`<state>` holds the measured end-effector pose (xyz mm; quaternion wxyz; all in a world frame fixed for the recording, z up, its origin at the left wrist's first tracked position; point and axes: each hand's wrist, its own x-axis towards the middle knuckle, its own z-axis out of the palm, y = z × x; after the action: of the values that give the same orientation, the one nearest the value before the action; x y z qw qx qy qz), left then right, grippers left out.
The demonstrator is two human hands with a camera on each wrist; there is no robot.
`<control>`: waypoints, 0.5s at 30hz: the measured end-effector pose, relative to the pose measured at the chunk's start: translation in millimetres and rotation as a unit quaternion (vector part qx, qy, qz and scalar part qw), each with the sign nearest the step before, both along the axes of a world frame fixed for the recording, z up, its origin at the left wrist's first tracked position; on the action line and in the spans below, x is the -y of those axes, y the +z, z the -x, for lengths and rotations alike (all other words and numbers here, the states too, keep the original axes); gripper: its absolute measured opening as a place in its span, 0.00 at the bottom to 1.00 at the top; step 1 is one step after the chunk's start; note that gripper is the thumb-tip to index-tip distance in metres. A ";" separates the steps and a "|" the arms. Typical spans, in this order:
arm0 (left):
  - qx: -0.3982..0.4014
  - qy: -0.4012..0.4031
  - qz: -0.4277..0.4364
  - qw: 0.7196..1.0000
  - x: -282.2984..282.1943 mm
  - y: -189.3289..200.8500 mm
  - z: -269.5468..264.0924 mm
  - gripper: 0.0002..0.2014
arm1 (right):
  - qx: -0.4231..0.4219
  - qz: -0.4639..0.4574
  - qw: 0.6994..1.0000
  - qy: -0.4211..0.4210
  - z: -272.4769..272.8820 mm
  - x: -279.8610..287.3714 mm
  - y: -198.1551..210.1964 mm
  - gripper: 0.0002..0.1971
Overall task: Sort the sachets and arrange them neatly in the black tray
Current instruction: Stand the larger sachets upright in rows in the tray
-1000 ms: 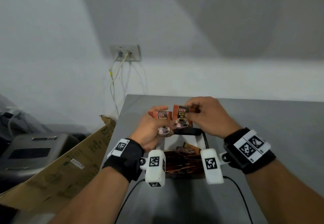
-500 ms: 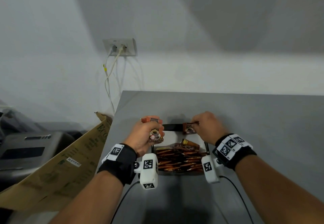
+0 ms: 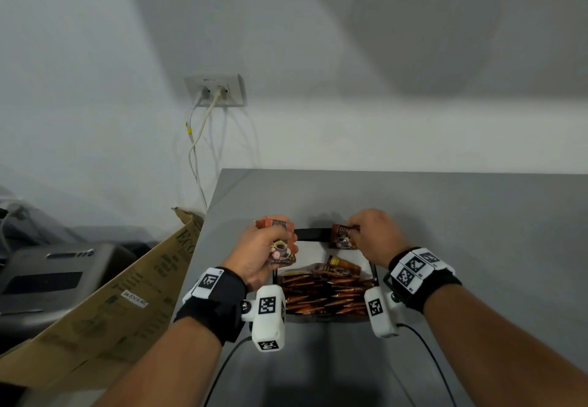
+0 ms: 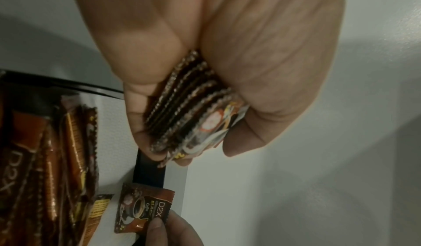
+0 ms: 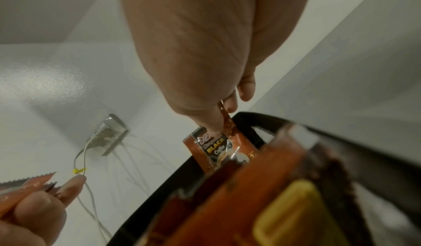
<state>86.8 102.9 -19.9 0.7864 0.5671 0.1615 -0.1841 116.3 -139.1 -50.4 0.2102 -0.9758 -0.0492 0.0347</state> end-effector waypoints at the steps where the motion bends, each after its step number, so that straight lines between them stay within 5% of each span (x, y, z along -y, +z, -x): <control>1: 0.002 -0.002 0.005 1.000 0.5 0.7 0.7 0.12 | 0.001 0.000 1.000 0.003 -0.2 0.8 -0.9 0.07; 8: -0.003 -0.009 0.031 0.999 2.3 1.6 2.4 0.25 | 0.003 -0.017 1.000 0.009 0.0 5.9 -7.3 0.06; 15: 0.000 -0.015 0.038 0.999 3.7 1.3 3.7 0.26 | 0.010 -0.014 1.000 0.017 3.4 13.8 -8.2 0.05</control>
<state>83.1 99.2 -18.6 0.8045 0.5391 0.1457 -0.2024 112.9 -152.8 -58.6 0.2225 -0.9721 -0.0689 0.0275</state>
